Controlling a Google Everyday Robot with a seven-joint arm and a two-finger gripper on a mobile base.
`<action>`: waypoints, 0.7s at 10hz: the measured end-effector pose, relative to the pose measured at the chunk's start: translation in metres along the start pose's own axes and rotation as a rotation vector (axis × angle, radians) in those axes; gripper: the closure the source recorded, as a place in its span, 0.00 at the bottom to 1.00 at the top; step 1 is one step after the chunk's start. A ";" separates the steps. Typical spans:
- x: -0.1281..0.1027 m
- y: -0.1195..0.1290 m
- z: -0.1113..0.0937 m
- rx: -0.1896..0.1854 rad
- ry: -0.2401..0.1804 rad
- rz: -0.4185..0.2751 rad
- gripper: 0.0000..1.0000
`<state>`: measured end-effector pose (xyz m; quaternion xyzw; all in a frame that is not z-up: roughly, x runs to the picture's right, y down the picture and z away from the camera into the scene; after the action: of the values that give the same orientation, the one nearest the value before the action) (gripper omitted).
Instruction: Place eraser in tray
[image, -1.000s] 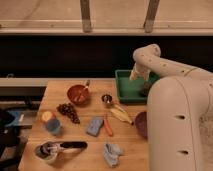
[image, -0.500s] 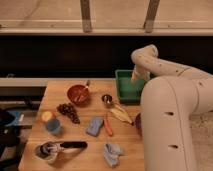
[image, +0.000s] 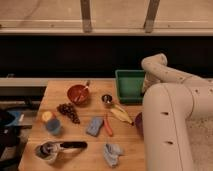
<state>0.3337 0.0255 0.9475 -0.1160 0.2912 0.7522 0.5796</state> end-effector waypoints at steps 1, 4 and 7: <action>0.002 -0.003 0.009 -0.031 0.019 0.033 0.34; 0.003 -0.003 0.016 -0.084 0.036 0.068 0.34; 0.003 -0.002 0.015 -0.083 0.035 0.066 0.34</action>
<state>0.3370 0.0371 0.9572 -0.1436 0.2734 0.7801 0.5441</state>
